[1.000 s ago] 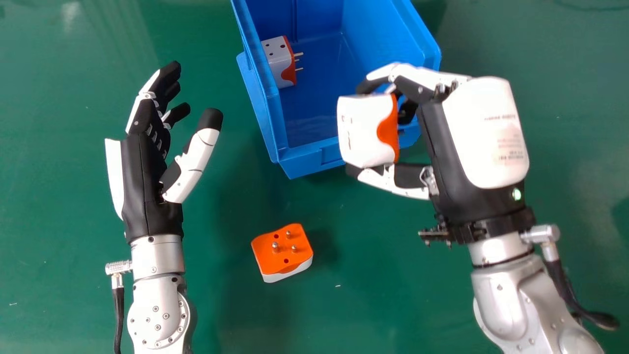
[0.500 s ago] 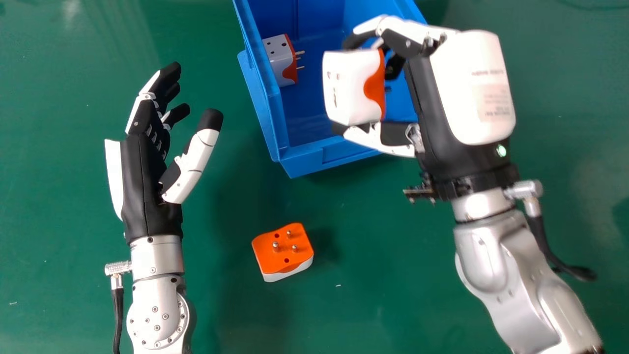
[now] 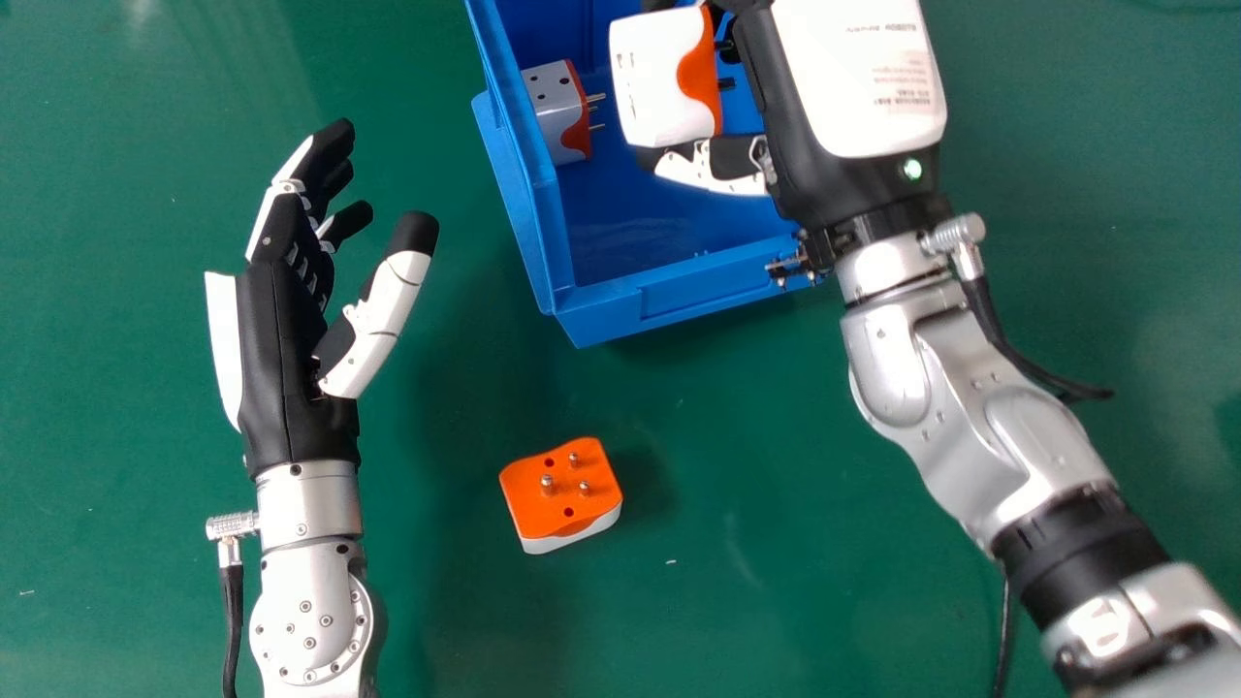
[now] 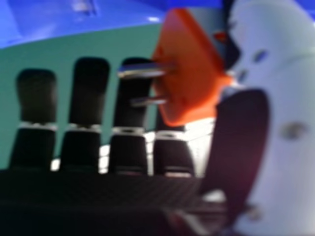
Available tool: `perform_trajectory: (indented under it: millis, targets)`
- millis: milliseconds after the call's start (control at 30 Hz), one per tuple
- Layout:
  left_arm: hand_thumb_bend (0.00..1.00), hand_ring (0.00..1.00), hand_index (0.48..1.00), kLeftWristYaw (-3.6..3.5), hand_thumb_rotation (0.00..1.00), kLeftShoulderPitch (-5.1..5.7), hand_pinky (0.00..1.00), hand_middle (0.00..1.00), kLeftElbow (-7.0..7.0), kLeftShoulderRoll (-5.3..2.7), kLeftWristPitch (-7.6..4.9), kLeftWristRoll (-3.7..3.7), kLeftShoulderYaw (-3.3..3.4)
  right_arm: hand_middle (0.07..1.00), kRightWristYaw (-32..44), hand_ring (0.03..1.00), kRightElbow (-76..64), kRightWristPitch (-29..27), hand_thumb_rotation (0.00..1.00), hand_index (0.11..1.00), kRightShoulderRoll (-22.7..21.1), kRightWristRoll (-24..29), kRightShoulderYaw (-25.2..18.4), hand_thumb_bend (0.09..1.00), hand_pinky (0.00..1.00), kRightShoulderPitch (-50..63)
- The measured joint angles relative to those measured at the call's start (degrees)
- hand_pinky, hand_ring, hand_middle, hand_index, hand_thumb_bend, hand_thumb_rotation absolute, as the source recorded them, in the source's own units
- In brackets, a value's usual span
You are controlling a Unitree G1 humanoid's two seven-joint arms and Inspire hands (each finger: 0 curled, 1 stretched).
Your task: Pick all objects and put in blue box
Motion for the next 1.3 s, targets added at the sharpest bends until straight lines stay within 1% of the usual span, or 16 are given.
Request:
perform_trajectory:
  millis: [100, 267, 367, 500, 567, 633, 733, 967, 1300]
  targets:
    - [0.77, 0.88, 0.805, -0.12, 0.52, -0.29, 0.81, 0.87, 0.2, 0.03, -0.01, -0.15, 0.0, 0.486, -1.4, 0.418, 5.7, -0.5, 0.0, 0.551, 0.4, 1.1, 0.6, 0.493, 0.31, -3.0]
    - [0.76, 0.88, 0.806, -0.08, 0.52, -0.88, 0.81, 0.87, 0.82, 0.16, -0.02, -0.15, 0.0, 0.489, -3.2, 0.421, 15.0, -1.2, 0.0, 0.549, 1.2, 1.4, 2.0, 0.493, 0.31, -7.6]
    - [0.76, 0.88, 0.806, 0.08, 0.52, -0.96, 0.8, 0.87, 1.07, 0.26, -0.03, -0.06, 0.01, 0.494, -4.6, 0.425, 19.5, -1.8, 0.0, 0.548, 1.8, 1.3, 3.6, 0.493, 0.31, -9.5]
    - [0.76, 0.87, 0.805, -0.13, 0.52, -1.03, 0.8, 0.87, 1.19, 0.26, -0.03, -0.39, 0.03, 0.495, -7.0, 0.427, 24.9, -2.1, 0.0, 0.546, 3.0, 1.3, 5.6, 0.493, 0.31, -11.1]
    - [0.76, 0.87, 0.806, -0.1, 0.52, -1.03, 0.8, 0.87, 1.19, 0.26, -0.02, -0.36, 0.02, 0.494, -8.3, 0.43, 27.1, -2.2, 0.0, 0.543, 3.4, 1.0, 7.1, 0.493, 0.32, -11.7]
    - [0.76, 0.88, 0.806, 0.08, 0.52, -1.05, 0.8, 0.87, 1.19, 0.26, -0.03, -0.17, 0.01, 0.496, -9.4, 0.432, 29.0, -2.2, 0.0, 0.539, 3.6, 0.5, 8.7, 0.494, 0.32, -12.2]
    - [0.76, 0.88, 0.804, 0.27, 0.52, -1.07, 0.8, 0.87, 1.2, 0.26, -0.06, 0.02, 0.02, 0.498, -10.2, 0.436, 31.4, -3.0, 0.0, 0.537, 4.0, 0.5, 10.6, 0.495, 0.33, -12.3]
    - [0.76, 0.87, 0.804, 0.28, 0.52, -1.07, 0.8, 0.87, 1.21, 0.26, -0.18, 0.1, 0.02, 0.494, -11.2, 0.438, 34.0, -4.1, 0.0, 0.534, 4.3, 0.5, 13.5, 0.496, 0.34, -12.3]
    - [0.77, 0.87, 0.804, 0.16, 0.52, -1.07, 0.8, 0.87, 1.22, 0.24, -0.47, 0.02, 0.01, 0.489, -12.2, 0.444, 34.3, -4.0, 0.0, 0.526, 4.3, 0.8, 14.8, 0.497, 0.36, -12.3]
